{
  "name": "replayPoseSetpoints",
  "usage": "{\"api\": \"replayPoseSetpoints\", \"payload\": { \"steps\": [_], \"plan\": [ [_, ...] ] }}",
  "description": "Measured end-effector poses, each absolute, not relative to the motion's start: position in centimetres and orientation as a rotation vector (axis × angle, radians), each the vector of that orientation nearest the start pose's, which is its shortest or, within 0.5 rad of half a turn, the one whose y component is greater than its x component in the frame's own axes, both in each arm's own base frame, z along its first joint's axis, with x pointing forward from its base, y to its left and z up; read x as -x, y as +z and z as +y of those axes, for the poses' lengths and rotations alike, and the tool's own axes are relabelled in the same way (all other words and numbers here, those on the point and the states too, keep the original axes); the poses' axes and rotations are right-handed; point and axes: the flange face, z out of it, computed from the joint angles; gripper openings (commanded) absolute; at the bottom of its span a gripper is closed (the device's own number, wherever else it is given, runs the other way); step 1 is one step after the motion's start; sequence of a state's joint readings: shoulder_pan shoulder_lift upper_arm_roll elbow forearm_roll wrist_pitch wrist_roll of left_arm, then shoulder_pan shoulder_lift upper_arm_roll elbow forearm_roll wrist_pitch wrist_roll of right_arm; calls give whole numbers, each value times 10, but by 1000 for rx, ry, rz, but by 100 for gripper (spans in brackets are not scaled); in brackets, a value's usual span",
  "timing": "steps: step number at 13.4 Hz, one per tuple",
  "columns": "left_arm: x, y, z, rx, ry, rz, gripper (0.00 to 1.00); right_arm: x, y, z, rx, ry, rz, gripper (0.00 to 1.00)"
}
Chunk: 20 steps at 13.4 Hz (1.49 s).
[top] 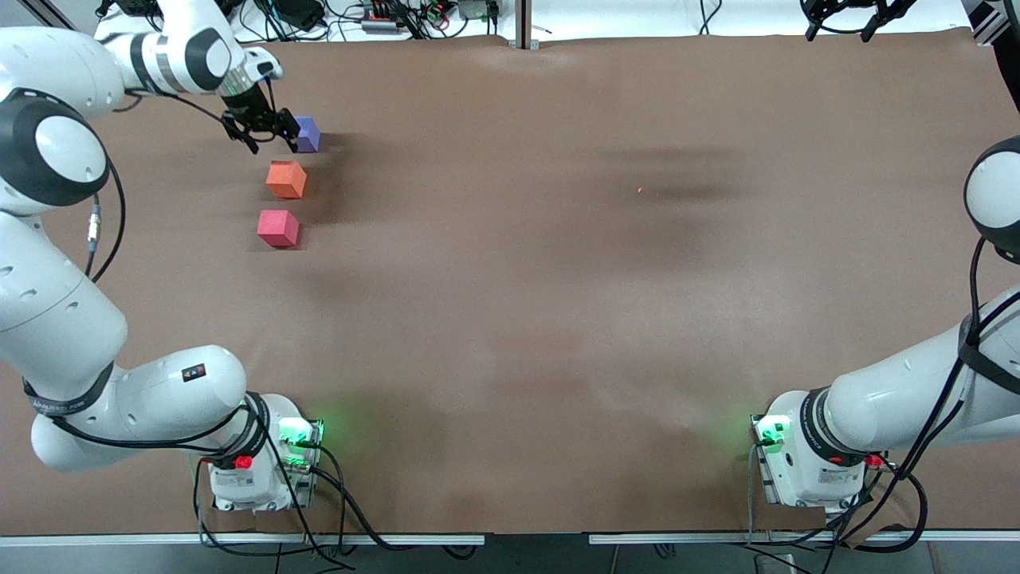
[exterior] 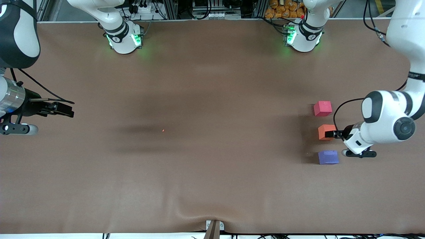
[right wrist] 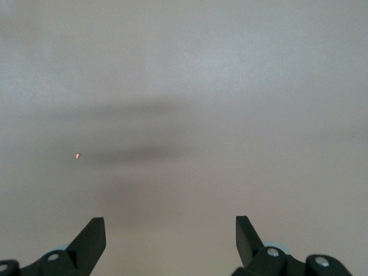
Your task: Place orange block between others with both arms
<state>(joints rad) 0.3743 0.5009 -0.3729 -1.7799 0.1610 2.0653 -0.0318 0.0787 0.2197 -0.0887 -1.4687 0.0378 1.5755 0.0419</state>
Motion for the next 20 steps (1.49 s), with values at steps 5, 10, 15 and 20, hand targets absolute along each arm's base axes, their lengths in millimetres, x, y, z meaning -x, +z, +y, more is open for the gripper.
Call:
{"api": "replayPoseSetpoints", "payload": {
  "steps": [5, 10, 15, 20],
  "plan": [
    [-607, 403, -78, 3106, 243, 62, 100, -616, 544, 3, 3119, 176, 91, 100],
    [-575, 548, -124, 3121, 287, 42, 100, -616, 544, 3, 3119, 175, 92, 100],
    [-575, 589, -117, 3154, 217, 24, 100, -616, 545, 3, 3119, 175, 92, 100],
    [-530, 656, -121, 3099, 41, 86, 100, -616, 544, 3, 3119, 176, 92, 100]
  ]
}}
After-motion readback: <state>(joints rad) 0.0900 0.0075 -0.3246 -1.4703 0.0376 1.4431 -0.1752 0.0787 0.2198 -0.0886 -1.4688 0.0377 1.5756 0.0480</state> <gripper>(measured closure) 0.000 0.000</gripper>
